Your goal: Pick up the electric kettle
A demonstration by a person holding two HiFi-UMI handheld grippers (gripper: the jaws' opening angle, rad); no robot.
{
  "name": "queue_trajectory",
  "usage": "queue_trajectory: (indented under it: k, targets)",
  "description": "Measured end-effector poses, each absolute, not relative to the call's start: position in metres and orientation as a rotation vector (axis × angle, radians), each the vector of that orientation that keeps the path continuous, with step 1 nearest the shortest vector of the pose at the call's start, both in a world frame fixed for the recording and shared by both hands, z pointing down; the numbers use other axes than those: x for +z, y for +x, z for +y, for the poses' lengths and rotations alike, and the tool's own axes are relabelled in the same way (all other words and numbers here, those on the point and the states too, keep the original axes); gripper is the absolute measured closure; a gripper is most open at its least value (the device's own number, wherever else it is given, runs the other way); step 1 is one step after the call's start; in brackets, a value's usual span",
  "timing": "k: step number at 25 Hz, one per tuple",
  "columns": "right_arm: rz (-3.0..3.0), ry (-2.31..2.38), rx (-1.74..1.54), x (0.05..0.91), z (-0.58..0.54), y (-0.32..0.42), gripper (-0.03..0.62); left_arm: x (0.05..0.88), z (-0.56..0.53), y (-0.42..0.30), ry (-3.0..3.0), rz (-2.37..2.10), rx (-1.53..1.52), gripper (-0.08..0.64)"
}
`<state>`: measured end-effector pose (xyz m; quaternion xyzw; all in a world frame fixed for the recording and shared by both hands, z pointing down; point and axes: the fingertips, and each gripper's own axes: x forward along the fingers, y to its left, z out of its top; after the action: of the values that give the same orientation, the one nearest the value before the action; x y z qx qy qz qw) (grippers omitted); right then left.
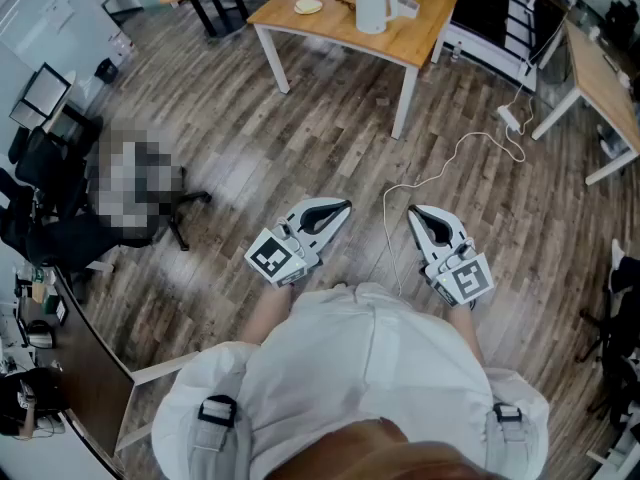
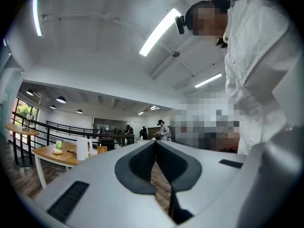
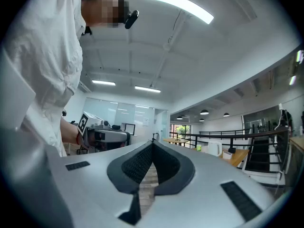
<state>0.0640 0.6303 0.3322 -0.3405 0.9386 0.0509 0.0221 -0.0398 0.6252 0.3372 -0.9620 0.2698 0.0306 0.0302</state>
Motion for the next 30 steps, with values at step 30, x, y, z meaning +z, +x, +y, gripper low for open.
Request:
queue_trajectory:
  k: [30]
  targets:
    - [2.936, -1.038, 0.213, 0.337, 0.612, 0.115, 0.581, 0.337, 0.609, 0.007, -2.955, 0.854, 0.075, 0.553]
